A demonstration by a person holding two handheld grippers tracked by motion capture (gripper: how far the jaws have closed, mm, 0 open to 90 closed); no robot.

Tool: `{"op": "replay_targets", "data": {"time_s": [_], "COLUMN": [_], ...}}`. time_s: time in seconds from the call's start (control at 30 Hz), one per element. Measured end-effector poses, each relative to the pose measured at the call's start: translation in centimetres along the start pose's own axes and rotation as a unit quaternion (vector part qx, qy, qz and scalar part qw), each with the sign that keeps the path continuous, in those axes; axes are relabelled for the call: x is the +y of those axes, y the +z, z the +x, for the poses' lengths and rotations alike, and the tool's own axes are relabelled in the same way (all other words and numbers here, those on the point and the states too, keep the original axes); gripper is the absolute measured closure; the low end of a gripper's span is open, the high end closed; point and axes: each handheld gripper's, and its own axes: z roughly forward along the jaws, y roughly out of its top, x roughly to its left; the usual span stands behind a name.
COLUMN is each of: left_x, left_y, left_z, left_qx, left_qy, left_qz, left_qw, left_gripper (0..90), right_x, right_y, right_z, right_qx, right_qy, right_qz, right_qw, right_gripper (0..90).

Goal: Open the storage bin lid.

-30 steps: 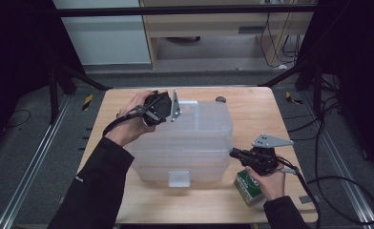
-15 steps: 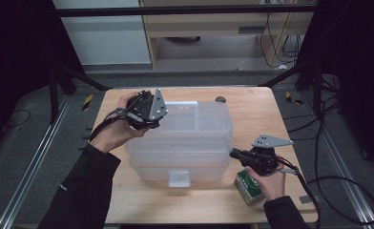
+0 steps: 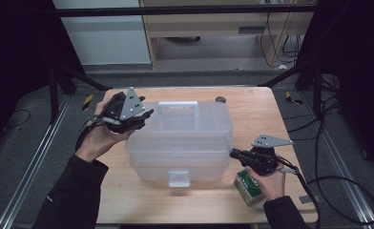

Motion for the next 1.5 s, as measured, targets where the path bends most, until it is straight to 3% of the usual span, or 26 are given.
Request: {"op": "replay_targets", "data": {"time_s": [0.13, 0.3, 0.47, 0.67, 0.83, 0.9, 1.03, 1.1, 1.27, 1.33, 1.4, 1.5], "left_x": [-1.2, -2.9, -4.6, -6.7, -8.9, -9.8, -11.6, -12.5, -14.1, -14.7, -15.3, -16.2], "left_y": [-0.8, -1.8, -2.8, -3.8, -5.0, -5.3, -5.8, -5.7, -5.1, -4.8, -4.6, -4.2], "left_z": [0.6, 1.2, 1.5, 1.4, 1.3, 1.2, 0.6, 0.1, -1.0, -1.4, -1.6, -2.1], "left_qx": [0.007, 0.025, 0.028, 0.044, 0.053, 0.059, 0.061, 0.058, 0.044, 0.042, 0.033, 0.016], "left_qy": [-0.041, -0.088, -0.14, -0.171, -0.213, -0.216, -0.244, -0.251, -0.259, -0.257, -0.261, -0.256], "left_qz": [-0.012, -0.028, -0.046, -0.053, -0.062, -0.069, -0.066, -0.064, -0.039, -0.028, -0.02, -0.007], "left_qw": [0.9991, 0.9954, 0.9887, 0.9829, 0.9736, 0.9721, 0.9656, 0.9641, 0.964, 0.9651, 0.9646, 0.9665], "left_gripper": [60.0, 67.8, 73.6, 80.6, 86.4, 87.4, 88.4, 88.8, 89.0, 88.9, 88.8, 88.7], "right_x": [0.0, 0.0, 0.0, 0.0, 0.0, 0.0, 0.0, 0.0, 0.0, 0.0, 0.0, 0.0], "right_y": [0.0, 0.0, 0.0, 0.0, 0.0, 0.0, 0.0, 0.0, 0.0, 0.0, 0.0, 0.0], "right_z": [0.0, 0.0, 0.0, 0.0, 0.0, 0.1, 0.0, 0.0, 0.0, 0.0, 0.0, 0.0], "right_qx": [0.001, 0.001, 0.001, -0.001, -0.001, -0.001, 0.0, -0.001, -0.001, -0.001, -0.001, 0.001], "right_qy": [0.002, 0.001, 0.002, 0.001, -0.001, 0.0, 0.001, 0.001, 0.0, 0.0, -0.001, -0.001], "right_qz": [0.001, 0.001, 0.002, 0.001, 0.003, 0.003, 0.004, 0.004, 0.004, 0.004, 0.005, 0.005], "right_qw": [1.0, 1.0, 1.0, 1.0, 1.0, 1.0, 1.0, 1.0, 1.0, 1.0, 1.0, 1.0], "right_gripper": [90.0, 90.0, 90.0, 90.0, 90.0, 90.0, 90.0, 90.0, 90.0, 90.0, 90.0, 90.0]}}
